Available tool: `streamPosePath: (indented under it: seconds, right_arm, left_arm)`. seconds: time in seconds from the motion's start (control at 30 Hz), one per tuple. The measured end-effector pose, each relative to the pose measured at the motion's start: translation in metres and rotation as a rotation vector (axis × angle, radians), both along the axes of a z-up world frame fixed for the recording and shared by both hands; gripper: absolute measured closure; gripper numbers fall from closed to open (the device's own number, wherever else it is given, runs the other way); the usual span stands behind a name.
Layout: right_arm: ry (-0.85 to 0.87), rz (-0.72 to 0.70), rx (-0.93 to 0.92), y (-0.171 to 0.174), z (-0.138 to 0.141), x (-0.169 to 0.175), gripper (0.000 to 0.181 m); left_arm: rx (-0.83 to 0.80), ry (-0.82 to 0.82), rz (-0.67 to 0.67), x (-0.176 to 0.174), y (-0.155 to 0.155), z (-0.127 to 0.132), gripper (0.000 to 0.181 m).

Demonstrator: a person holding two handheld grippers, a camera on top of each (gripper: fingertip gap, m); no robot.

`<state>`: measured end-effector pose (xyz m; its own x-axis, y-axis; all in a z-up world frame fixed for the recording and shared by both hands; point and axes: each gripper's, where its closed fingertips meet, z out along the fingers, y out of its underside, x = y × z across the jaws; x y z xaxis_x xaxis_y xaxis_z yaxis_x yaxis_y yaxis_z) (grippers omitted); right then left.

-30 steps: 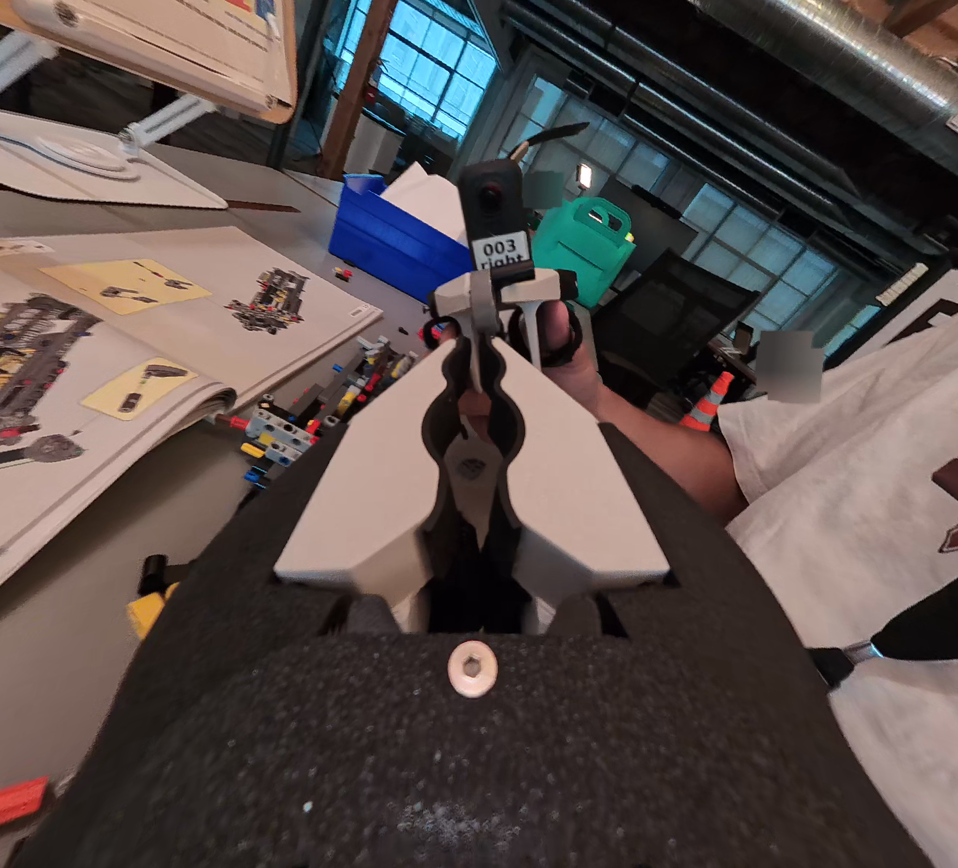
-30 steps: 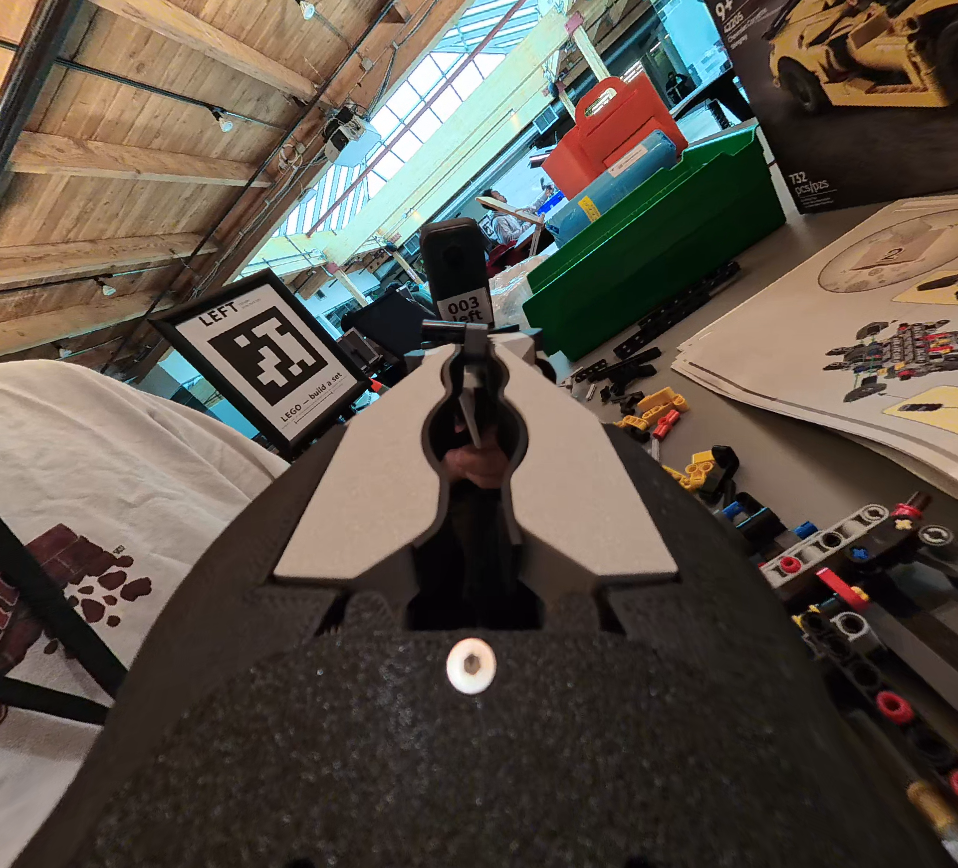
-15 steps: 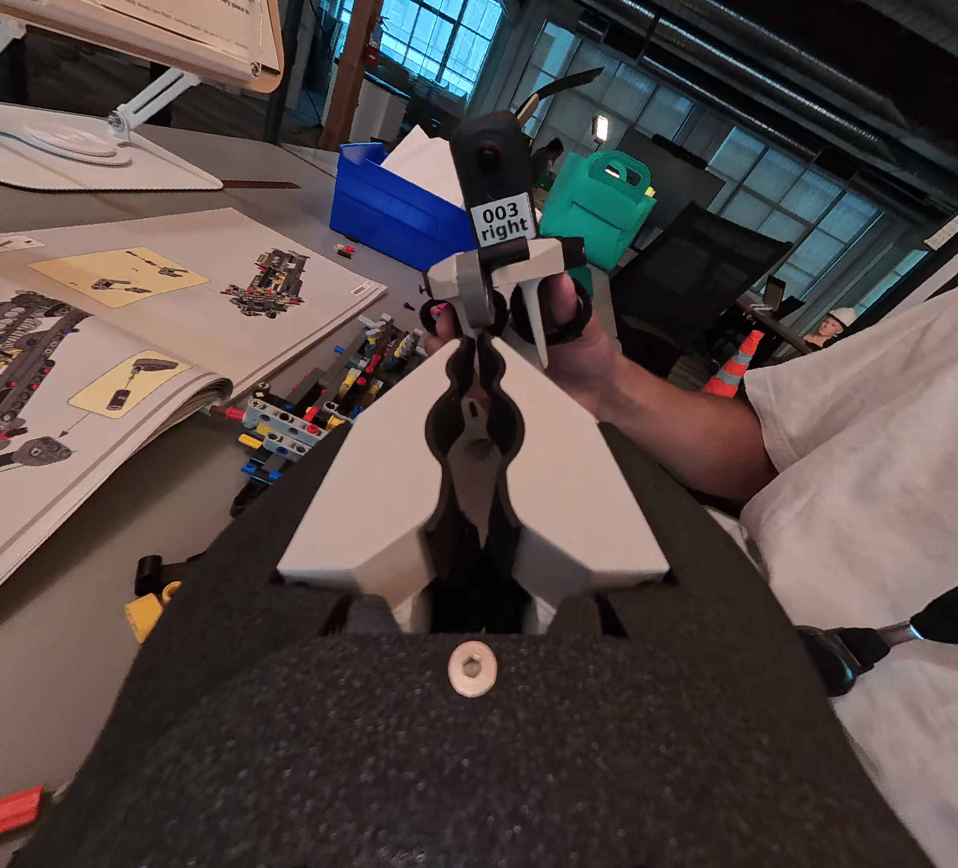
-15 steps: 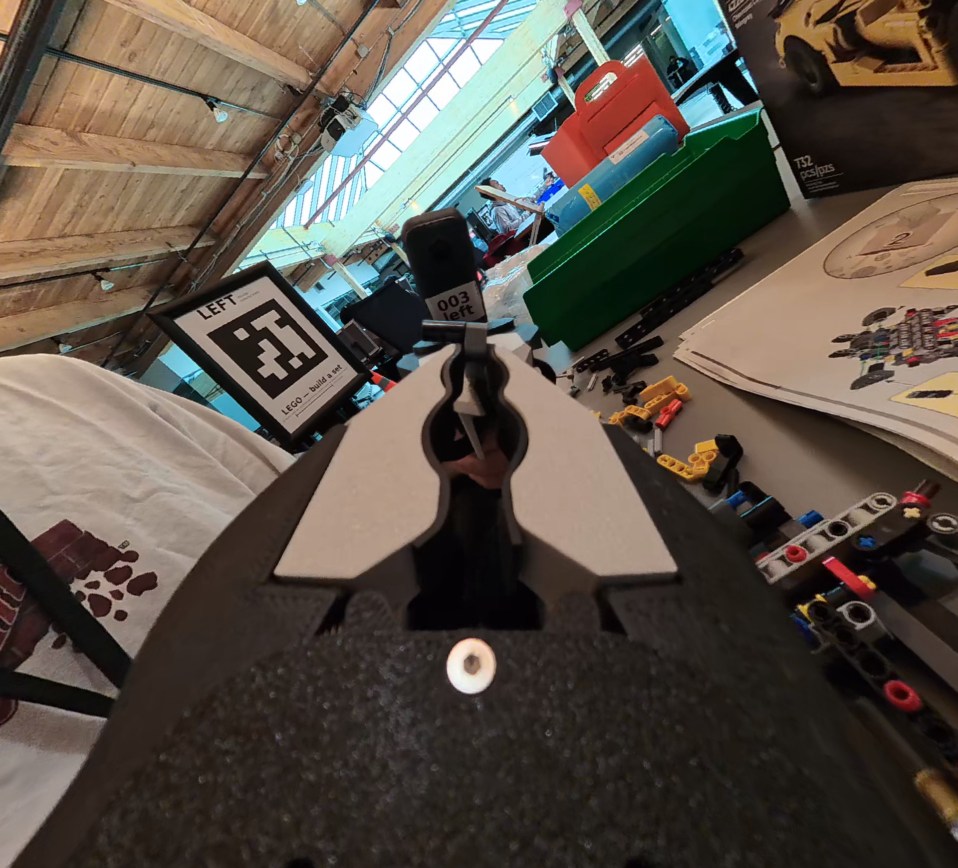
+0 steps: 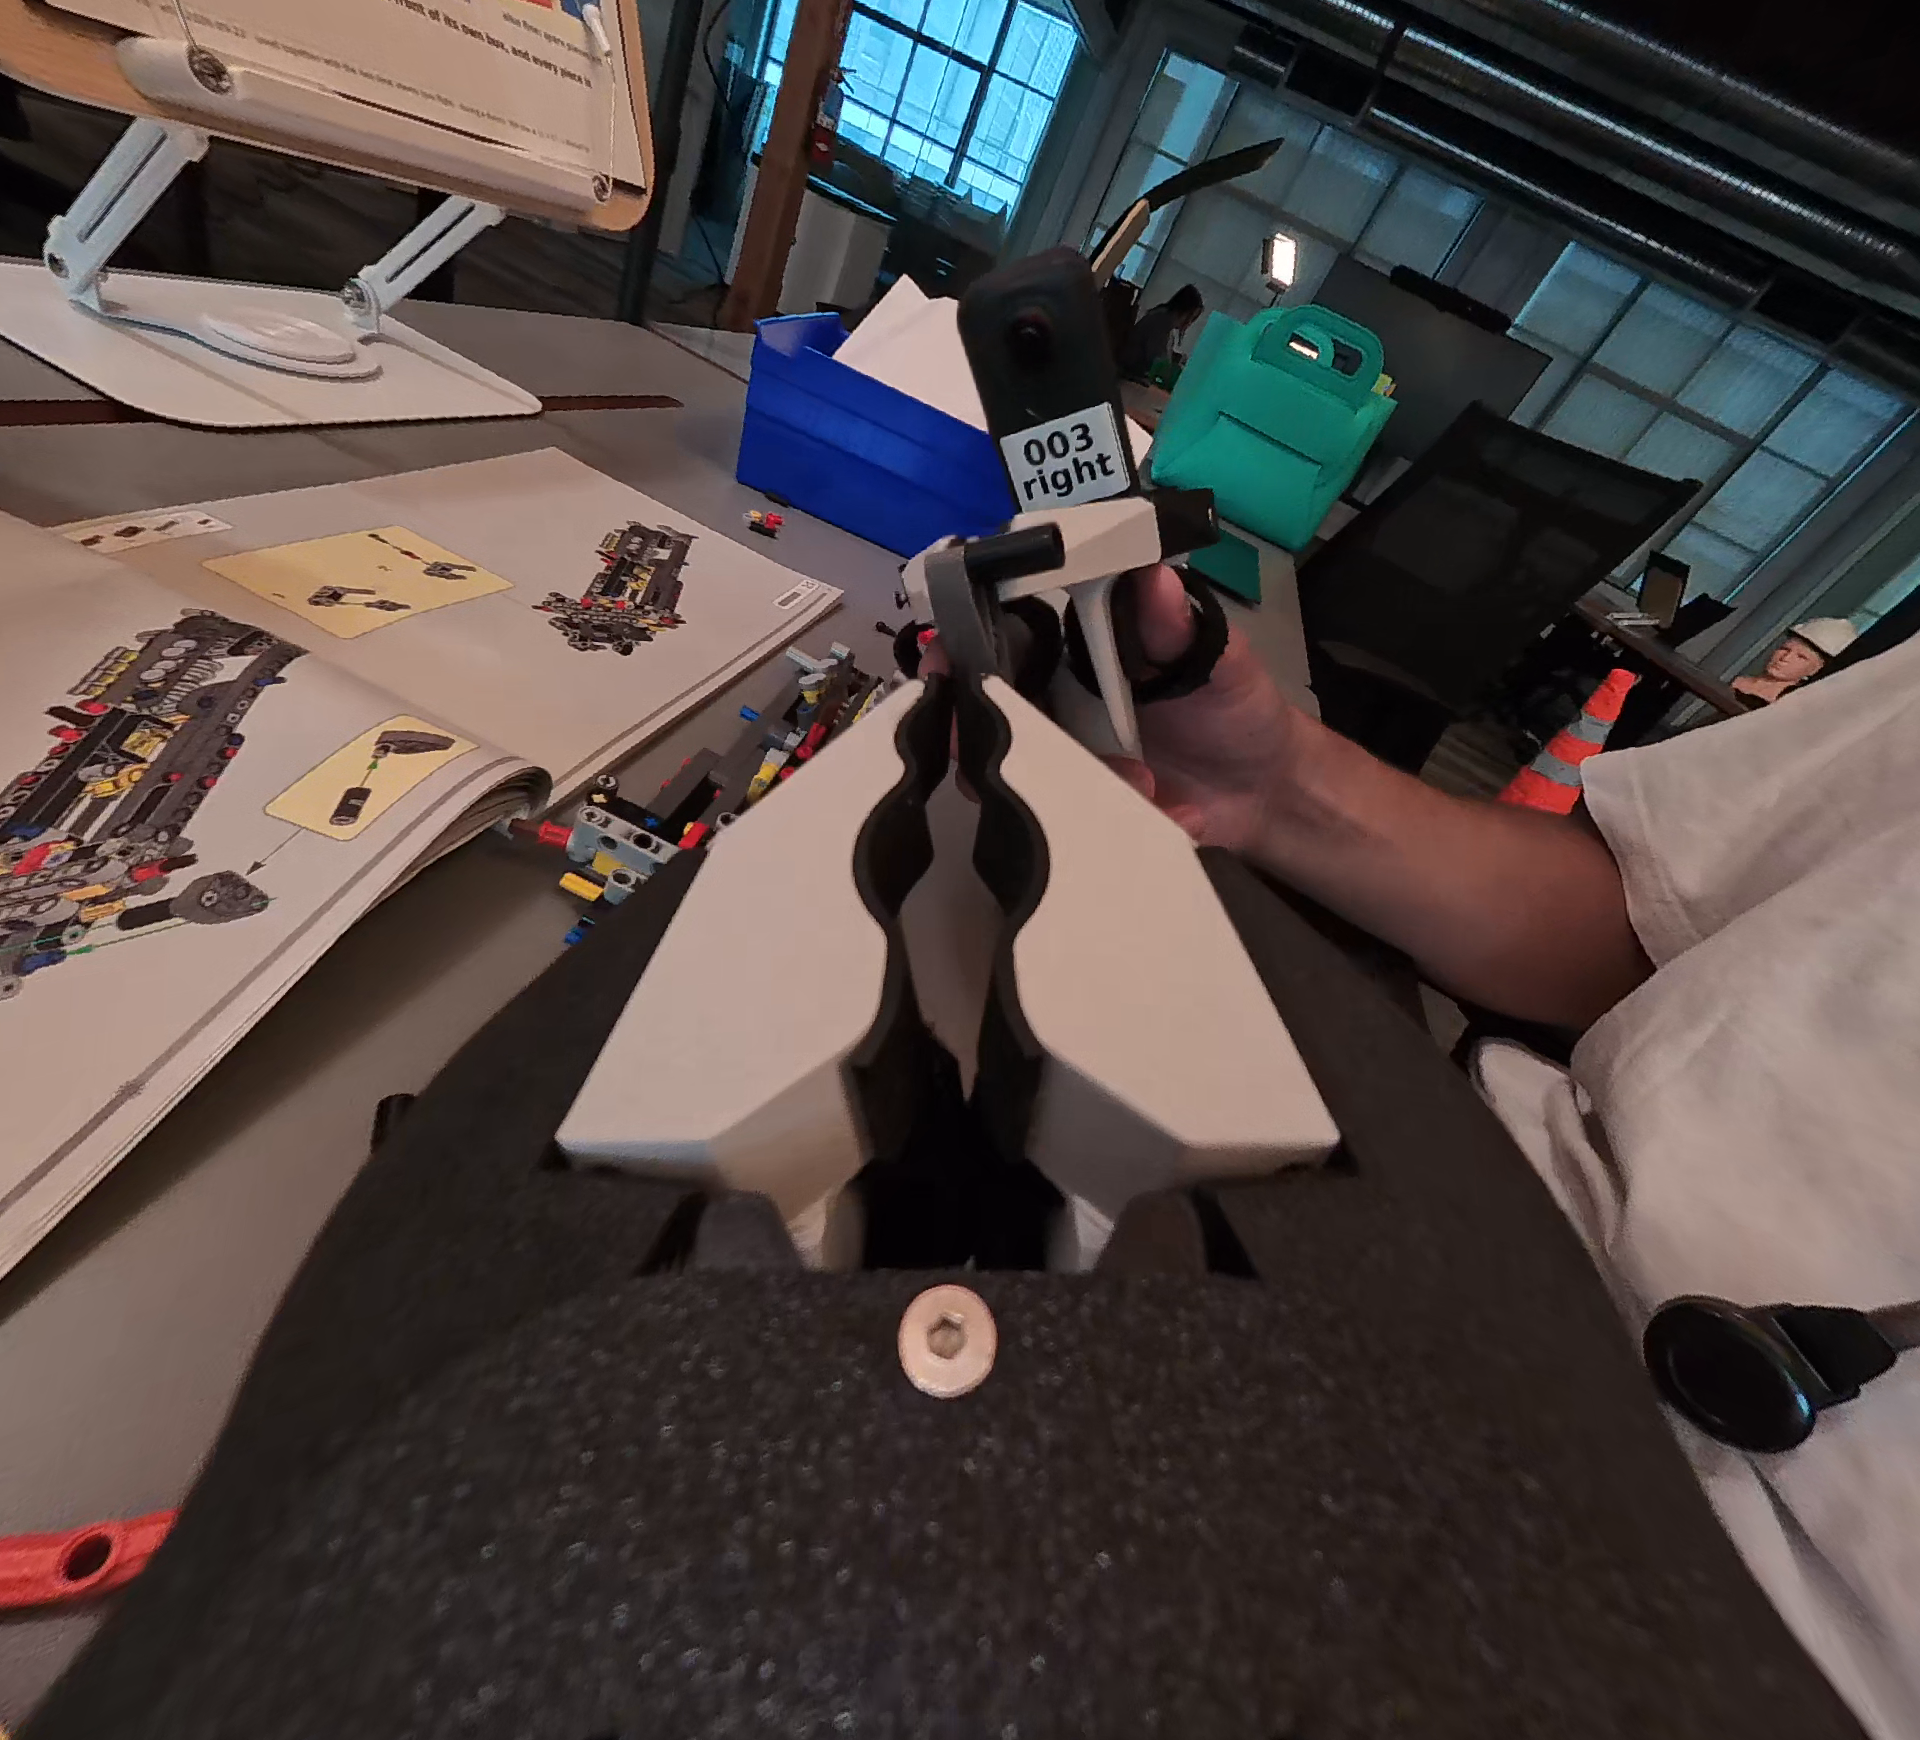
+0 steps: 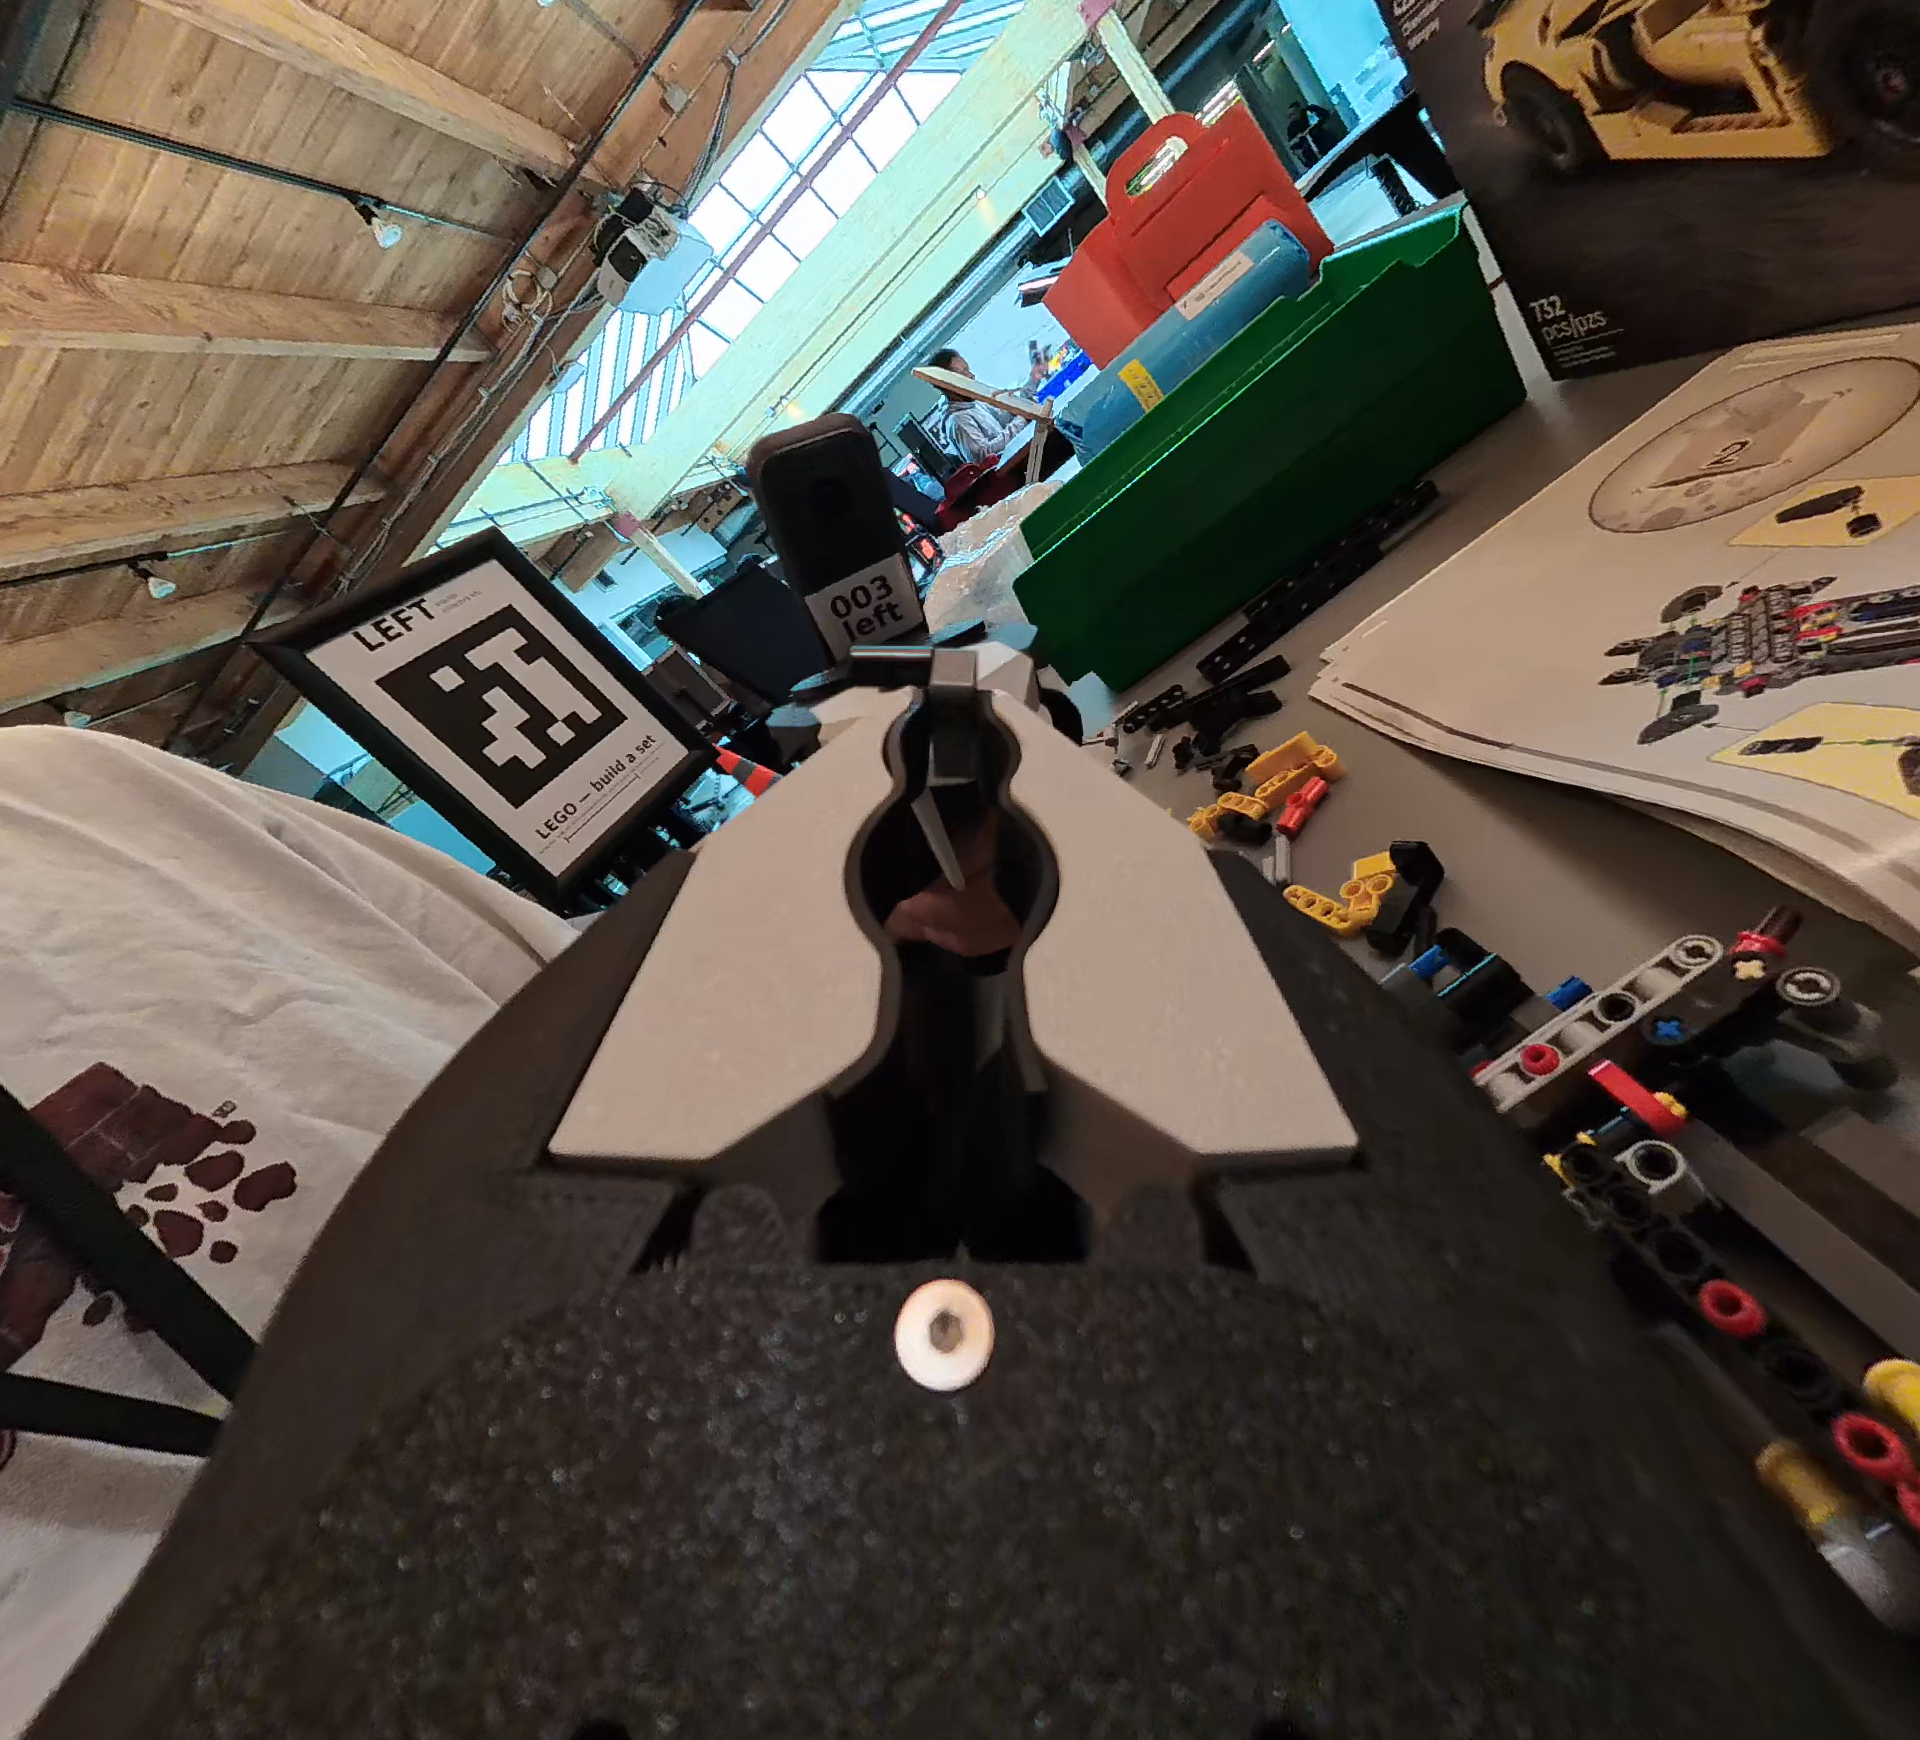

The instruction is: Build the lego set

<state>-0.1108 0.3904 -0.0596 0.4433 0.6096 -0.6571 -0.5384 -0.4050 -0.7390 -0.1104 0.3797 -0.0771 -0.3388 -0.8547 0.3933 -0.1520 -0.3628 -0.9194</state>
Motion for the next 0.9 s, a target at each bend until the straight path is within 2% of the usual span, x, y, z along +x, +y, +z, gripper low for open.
streamPosePath:
  seconds: [0.17, 0.33, 0.5, 0.63, 0.7, 0.8, 0.9]
  right_arm:
    - [0.004, 0.006, -0.01, 0.0, -0.001, 0.0, 0.175]
    - [-0.07, -0.03, 0.006, 0.002, -0.006, 0.006, 0.175]
    - [-0.319, -0.096, 0.097, 0.001, -0.015, 0.008, 0.175]
    - [-0.696, -0.326, 0.181, 0.012, -0.032, 0.039, 0.175]
    - [-0.835, -0.371, 0.194, 0.013, -0.039, 0.047, 0.175]
    - [-0.973, -0.325, 0.18, 0.012, -0.056, 0.047, 0.175]
    - [-1.035, -0.237, 0.146, 0.014, -0.067, 0.046, 0.175]
  left_arm:
    - [0.016, 0.012, 0.004, 0.001, 0.0, -0.003, 0.181]
    - [-0.051, -0.008, 0.041, -0.004, 0.018, 0.003, 0.176]
    - [-0.184, 0.018, -0.13, -0.009, -0.002, 0.004, 0.153]
    - [-0.149, 0.052, -0.102, -0.007, 0.001, -0.003, 0.153]
    - [-0.125, 0.085, -0.054, -0.004, 0.008, -0.01, 0.155]
    - [0.007, 0.197, 0.063, 0.001, 0.023, -0.033, 0.157]
    - [0.177, 0.299, 0.063, -0.001, 0.019, -0.054, 0.157]
